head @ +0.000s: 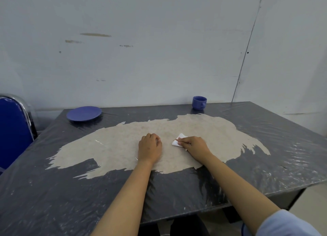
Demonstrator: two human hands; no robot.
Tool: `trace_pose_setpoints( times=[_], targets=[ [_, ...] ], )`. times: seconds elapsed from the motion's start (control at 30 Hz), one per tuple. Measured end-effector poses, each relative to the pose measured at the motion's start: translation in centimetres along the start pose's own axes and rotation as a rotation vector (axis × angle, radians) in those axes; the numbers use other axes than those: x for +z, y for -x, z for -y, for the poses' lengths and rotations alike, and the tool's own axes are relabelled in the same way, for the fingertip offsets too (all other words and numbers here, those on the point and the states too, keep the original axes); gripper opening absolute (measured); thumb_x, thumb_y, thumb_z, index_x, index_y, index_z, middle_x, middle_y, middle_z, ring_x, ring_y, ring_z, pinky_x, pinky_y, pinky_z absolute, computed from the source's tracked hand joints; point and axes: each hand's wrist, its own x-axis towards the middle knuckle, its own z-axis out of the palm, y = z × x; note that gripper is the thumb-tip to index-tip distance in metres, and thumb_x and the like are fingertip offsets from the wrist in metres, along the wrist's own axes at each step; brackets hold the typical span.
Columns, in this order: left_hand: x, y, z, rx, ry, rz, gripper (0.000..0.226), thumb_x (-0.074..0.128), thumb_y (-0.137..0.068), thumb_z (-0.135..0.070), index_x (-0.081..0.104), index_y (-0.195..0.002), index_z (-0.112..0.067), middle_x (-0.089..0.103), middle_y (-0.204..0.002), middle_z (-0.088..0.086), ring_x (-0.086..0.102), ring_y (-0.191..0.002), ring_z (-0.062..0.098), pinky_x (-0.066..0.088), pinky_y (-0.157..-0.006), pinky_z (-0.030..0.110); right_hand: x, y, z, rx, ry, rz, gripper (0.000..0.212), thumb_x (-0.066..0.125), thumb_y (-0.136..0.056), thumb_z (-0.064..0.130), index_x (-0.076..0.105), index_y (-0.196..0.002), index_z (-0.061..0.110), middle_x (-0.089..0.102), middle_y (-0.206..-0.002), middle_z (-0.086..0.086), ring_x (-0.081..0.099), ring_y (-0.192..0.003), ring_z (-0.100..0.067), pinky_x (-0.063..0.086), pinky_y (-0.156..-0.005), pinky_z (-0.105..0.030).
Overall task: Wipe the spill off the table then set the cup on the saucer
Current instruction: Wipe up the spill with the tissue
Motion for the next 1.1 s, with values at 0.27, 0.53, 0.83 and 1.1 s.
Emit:
trace_pose_setpoints(
  times=[0.27, 0.53, 0.83, 1.1],
  targets=[
    [-0.1, 0.0, -0.1, -0.005, -0.014, 0.01, 0.027, 0.042, -0.099, -0.024, 0.062, -0.114, -0.014, 0.062, -0.117, 0.002, 0.054, -0.107, 0.019, 0.045, -0.095, 0.032, 0.6, -1.6, 1.1, 0.027, -0.047, 0.031, 0.029, 0.055, -0.095, 0.039, 0.071, -0.117, 0.03, 0.069, -0.122, 0.0, 0.062, -0.105, -0.019, 0.044, -0.084, -0.03],
    [-0.1, 0.1, -0.1, 0.0, -0.005, 0.01, 0.027, 0.042, -0.099, -0.023, 0.062, -0.114, -0.014, 0.062, -0.117, 0.002, 0.053, -0.107, 0.019, 0.044, -0.094, 0.03, 0.3, -1.4, 1.1, -0.034, -0.029, 0.112, 0.027, 0.057, -0.093, 0.041, 0.069, -0.117, 0.037, 0.064, -0.128, 0.011, 0.056, -0.119, -0.012, 0.038, -0.087, -0.022],
    [-0.1, 0.1, -0.1, 0.002, 0.002, 0.012, 0.027, 0.042, -0.1, -0.024, 0.062, -0.115, -0.015, 0.062, -0.12, 0.002, 0.053, -0.108, 0.017, 0.044, -0.095, 0.028, -0.8, 0.2, 0.5, -0.069, -0.031, 0.108, 0.025, 0.06, -0.093, 0.037, 0.071, -0.115, 0.032, 0.065, -0.126, 0.013, 0.057, -0.117, -0.006, 0.035, -0.085, -0.011],
    [0.0, 0.1, 0.0, 0.002, -0.005, 0.007, 0.026, 0.043, -0.099, -0.024, 0.062, -0.113, -0.015, 0.063, -0.117, 0.002, 0.054, -0.107, 0.018, 0.044, -0.095, 0.029, -0.7, 1.6, 0.5, -0.03, -0.001, 0.041, 0.028, 0.058, -0.094, 0.036, 0.07, -0.118, 0.03, 0.067, -0.125, 0.005, 0.059, -0.114, -0.014, 0.04, -0.088, -0.021]
  ],
)
